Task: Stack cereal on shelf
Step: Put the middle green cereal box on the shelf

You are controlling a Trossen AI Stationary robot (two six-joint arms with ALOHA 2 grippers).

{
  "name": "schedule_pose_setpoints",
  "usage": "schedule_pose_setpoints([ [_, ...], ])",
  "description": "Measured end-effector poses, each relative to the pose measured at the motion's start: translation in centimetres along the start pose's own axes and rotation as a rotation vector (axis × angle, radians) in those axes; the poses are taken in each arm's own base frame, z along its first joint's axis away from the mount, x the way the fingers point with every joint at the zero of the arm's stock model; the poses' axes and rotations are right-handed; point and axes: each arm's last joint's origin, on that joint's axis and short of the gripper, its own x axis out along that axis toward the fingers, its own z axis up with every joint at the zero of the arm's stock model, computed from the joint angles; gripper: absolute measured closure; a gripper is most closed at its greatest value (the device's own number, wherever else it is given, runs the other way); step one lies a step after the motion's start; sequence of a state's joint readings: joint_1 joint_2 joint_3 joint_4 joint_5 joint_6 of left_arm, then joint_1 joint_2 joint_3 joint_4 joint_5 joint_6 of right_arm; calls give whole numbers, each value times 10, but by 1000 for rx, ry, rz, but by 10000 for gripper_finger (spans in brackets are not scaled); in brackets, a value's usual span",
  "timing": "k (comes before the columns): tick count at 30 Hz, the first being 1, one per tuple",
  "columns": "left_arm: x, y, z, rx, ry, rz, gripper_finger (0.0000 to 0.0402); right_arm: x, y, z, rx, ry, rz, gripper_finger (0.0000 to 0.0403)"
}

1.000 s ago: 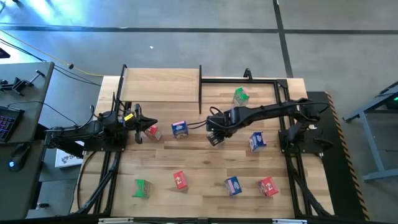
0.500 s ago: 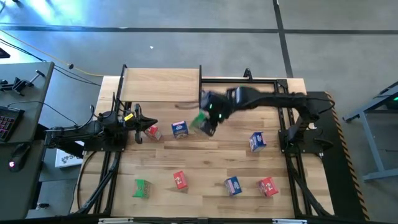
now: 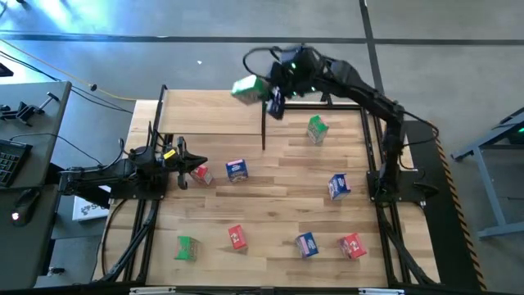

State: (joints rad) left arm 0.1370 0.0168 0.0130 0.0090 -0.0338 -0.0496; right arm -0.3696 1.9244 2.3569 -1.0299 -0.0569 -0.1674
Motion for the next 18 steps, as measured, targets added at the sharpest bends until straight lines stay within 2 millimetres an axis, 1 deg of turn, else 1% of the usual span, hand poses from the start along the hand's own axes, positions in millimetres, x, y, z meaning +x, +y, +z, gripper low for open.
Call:
schedule_pose_setpoints([
  [2,0,0,0,0,0,0,398,15,-12,-1,-30,-42,4,254],
  [3,0,0,0,0,0,0,398,22,-17,-4,-44,-41,20,254],
  [6,0,0,0,0,0,0,398,44,-31,-14,-43,-3,46,254],
  [9,0,0,0,0,0,0,398,63,-39,-24,-37,58,48,254],
  [14,0,0,0,0,0,0,398,88,-41,-40,-38,160,75,254],
  [18,0,0,0,0,1,0,398,96,-41,-47,-38,208,78,254],
])
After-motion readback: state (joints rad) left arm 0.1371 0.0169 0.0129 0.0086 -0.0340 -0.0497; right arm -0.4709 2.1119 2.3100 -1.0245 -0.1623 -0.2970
